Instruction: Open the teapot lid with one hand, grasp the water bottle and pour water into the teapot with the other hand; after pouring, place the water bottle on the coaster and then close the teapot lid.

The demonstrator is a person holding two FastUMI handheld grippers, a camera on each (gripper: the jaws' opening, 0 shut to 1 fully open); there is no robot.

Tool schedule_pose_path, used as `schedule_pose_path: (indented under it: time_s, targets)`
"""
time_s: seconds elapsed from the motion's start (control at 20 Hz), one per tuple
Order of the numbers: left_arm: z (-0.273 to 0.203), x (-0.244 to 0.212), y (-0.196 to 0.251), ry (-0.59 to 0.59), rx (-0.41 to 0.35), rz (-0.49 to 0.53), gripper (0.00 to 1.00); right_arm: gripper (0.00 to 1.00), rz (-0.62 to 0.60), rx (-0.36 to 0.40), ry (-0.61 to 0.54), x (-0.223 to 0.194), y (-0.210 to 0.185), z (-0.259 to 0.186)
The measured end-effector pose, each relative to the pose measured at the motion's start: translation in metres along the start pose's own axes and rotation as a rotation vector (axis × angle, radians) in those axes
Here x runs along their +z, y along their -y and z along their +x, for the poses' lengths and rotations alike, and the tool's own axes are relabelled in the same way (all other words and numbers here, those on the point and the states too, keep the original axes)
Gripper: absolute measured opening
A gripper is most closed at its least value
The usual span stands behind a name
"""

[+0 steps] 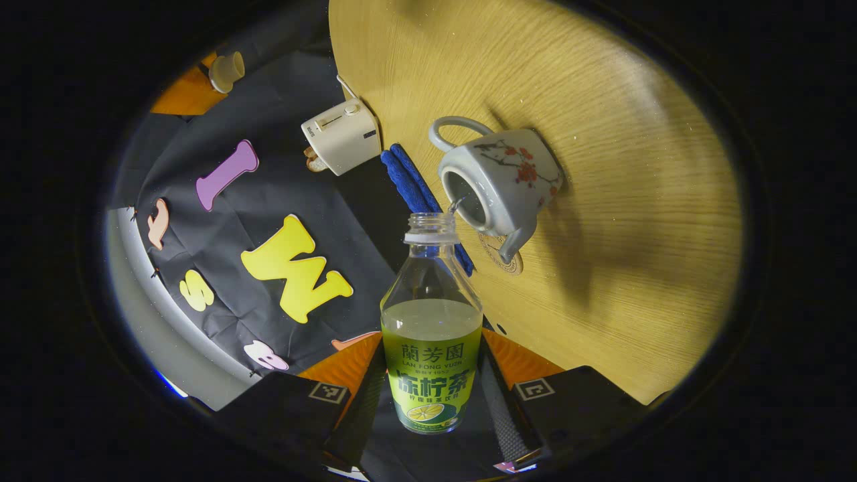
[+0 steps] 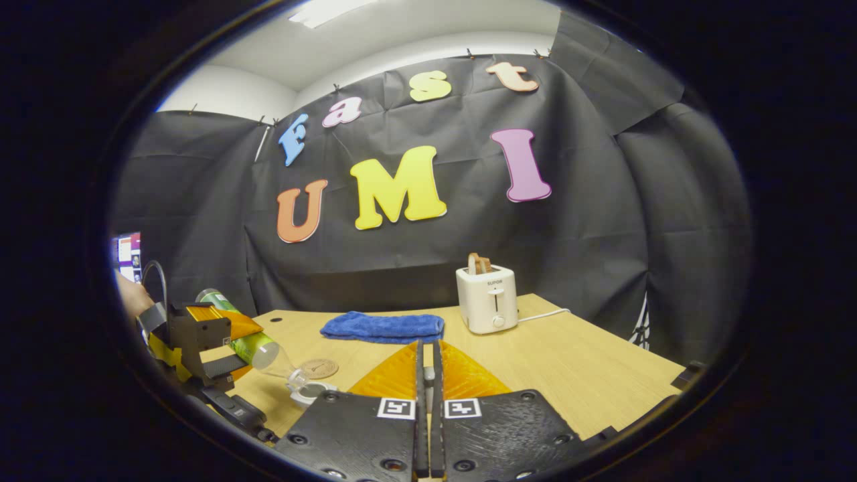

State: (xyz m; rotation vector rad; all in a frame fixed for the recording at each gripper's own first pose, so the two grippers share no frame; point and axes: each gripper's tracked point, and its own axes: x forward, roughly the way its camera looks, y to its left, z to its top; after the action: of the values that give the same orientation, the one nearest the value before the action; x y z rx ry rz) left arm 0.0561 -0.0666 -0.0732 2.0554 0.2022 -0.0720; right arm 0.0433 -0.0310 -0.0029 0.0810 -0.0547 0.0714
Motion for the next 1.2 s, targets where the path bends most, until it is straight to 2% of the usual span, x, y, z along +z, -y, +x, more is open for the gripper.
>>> schedule_pose_path:
  time_s: [0.45, 0.85, 1.1, 1.2]
  targets:
    - [-0.003, -0.002, -0.005, -0.009, -0.005, 0.047, 0.76, 0.01, 0.021, 0.014, 0.007, 0.004, -0.005, -0.003]
    - [-0.001, -0.006, 0.000, -0.015, -0.014, 0.046, 0.76, 0.01, 0.015, 0.019, 0.010, 0.005, -0.007, -0.004]
    - [0.001, -0.009, 0.001, -0.005, -0.002, 0.010, 0.76, 0.01, 0.035, 0.040, 0.005, 0.005, -0.010, -0.006]
    - [0.004, -0.013, 0.001, 0.010, 0.032, -0.087, 0.76, 0.01, 0.047, 0.054, 0.007, 0.008, -0.012, -0.007]
